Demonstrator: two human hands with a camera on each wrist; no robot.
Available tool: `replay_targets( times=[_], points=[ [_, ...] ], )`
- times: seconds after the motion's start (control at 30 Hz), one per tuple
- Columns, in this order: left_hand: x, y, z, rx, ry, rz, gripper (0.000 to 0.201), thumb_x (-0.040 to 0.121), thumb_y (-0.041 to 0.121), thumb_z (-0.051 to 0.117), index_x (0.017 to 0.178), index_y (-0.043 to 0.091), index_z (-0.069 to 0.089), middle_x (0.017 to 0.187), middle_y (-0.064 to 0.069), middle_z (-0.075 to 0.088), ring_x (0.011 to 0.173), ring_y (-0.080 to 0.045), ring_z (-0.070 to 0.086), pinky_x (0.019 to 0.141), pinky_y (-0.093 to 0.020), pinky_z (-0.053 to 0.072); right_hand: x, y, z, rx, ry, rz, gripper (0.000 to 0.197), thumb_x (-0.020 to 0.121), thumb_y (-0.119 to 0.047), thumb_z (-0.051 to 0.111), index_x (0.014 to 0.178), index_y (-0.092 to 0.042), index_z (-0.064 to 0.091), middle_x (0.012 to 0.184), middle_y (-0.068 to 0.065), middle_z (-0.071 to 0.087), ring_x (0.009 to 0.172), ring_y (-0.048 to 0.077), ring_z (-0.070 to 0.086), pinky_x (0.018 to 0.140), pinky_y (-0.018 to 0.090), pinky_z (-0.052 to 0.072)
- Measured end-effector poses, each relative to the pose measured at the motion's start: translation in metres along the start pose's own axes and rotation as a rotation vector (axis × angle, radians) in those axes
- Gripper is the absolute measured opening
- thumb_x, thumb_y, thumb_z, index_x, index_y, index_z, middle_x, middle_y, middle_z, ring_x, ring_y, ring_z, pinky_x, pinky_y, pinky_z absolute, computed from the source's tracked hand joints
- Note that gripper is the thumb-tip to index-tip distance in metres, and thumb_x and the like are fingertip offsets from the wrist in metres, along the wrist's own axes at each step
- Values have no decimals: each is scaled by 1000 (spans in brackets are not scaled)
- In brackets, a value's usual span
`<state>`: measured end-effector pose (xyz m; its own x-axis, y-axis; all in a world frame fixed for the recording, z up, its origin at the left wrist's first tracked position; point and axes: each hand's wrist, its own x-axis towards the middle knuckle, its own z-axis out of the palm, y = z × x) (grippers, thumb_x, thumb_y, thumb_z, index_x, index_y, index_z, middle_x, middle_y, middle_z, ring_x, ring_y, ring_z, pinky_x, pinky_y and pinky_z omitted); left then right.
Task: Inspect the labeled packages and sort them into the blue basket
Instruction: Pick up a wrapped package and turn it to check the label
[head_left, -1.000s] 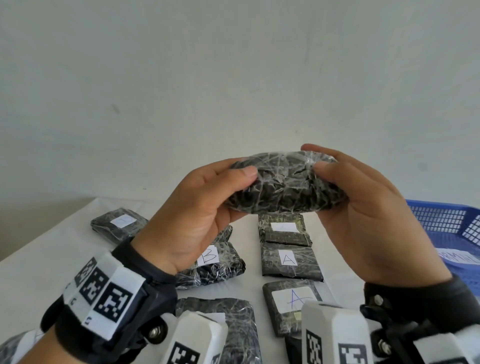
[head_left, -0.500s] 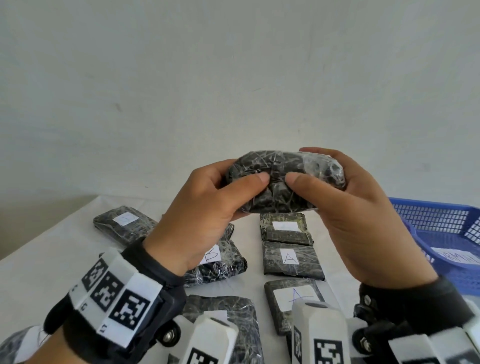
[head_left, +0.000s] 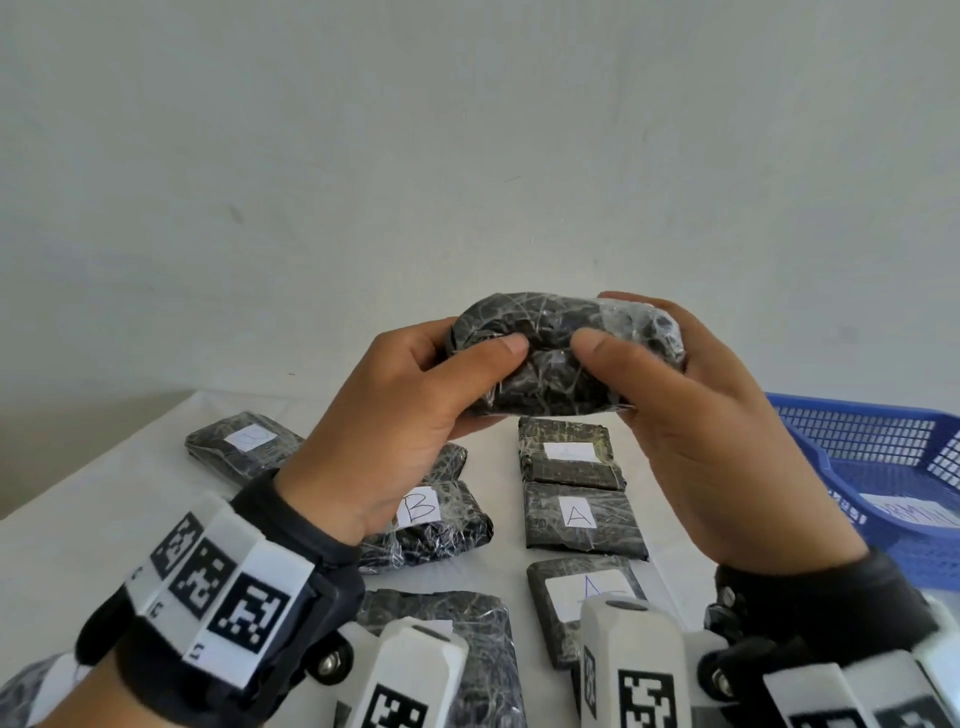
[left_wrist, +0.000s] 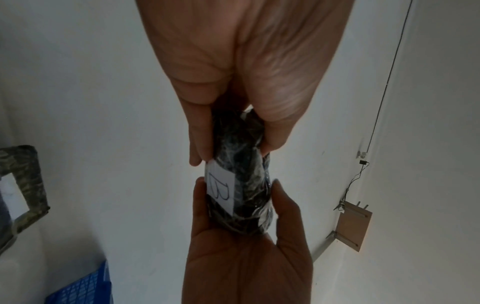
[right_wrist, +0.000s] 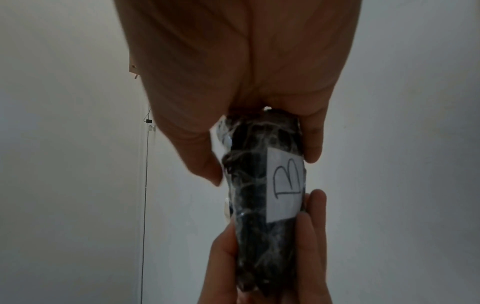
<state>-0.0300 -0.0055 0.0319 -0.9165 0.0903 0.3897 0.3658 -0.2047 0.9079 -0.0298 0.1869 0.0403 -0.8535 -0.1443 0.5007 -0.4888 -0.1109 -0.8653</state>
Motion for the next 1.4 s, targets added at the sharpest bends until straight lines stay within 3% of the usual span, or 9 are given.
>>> replay_targets(
  times=[0.2,0.5,0.63,0.8,0.97,1.07,1.17,1.3,1.4],
  points=[
    [0,0,1,-88,-70,-50,20,84,33,82,90,15,83,100,-8,80,94,-13,74,79,-26,62,3,1,-11,93,0,-1,19,97,-18,64,106,-3,71,102,9,81,96,18,76,91,30,60],
    [1,-1,2,-151,-27,-101,19,85,34,73,83,19,85,95,-7,79,91,-14,74,81,-29,64,5,5,-11,97,39,84,28,93,-22,59,78,-18,82,98,7,79,102,21,71,110,53,52],
    [3,-3,1,-134,2,-91,23,77,31,68,76,15,84,90,-7,80,86,-13,75,76,-26,63,3,3,-9,80,-10,86,18,89,-22,64,87,-11,78,100,5,80,99,17,73,109,48,53],
    [2,-6,2,-53,-9,-82,10,81,29,81,78,20,84,94,-6,80,94,-13,75,83,-28,62,4,6,-4,-101,64,49,24,86,-27,68,99,-10,78,104,14,80,107,39,74,103,61,54],
    [2,-6,4,-5,4,-79,11,82,30,81,79,20,84,95,-6,80,95,-13,75,84,-29,62,-2,-4,3,-173,9,11,19,93,-19,76,111,-12,75,104,5,82,102,24,78,99,49,59],
    [0,-3,2,92,-13,-92,35,81,51,68,94,22,83,102,-3,79,103,-13,74,93,-37,61,-3,-5,10,-246,139,-5,19,87,-18,81,105,-14,76,94,2,82,91,21,79,85,42,64],
    [0,-4,-1,330,-41,-28,87,66,81,69,109,6,74,113,-27,70,98,-26,70,103,-56,54,-4,0,18,-556,295,-54,47,77,-42,88,116,-23,69,108,-2,74,96,16,73,85,38,62],
    [-2,-3,1,357,-86,-68,119,51,95,68,115,-5,63,119,-41,59,96,-23,56,104,-52,44,-9,-1,29,-659,121,16,79,72,-46,89,139,-26,53,122,-15,49,102,-4,60,82,1,48],
    [-1,-2,-4,380,-6,-49,84,58,78,69,97,3,72,109,-34,65,100,-45,66,105,-65,49,-5,-2,20,-441,-30,59,82,64,-58,83,137,-30,59,126,-12,64,108,-3,67,97,23,56]
  ],
)
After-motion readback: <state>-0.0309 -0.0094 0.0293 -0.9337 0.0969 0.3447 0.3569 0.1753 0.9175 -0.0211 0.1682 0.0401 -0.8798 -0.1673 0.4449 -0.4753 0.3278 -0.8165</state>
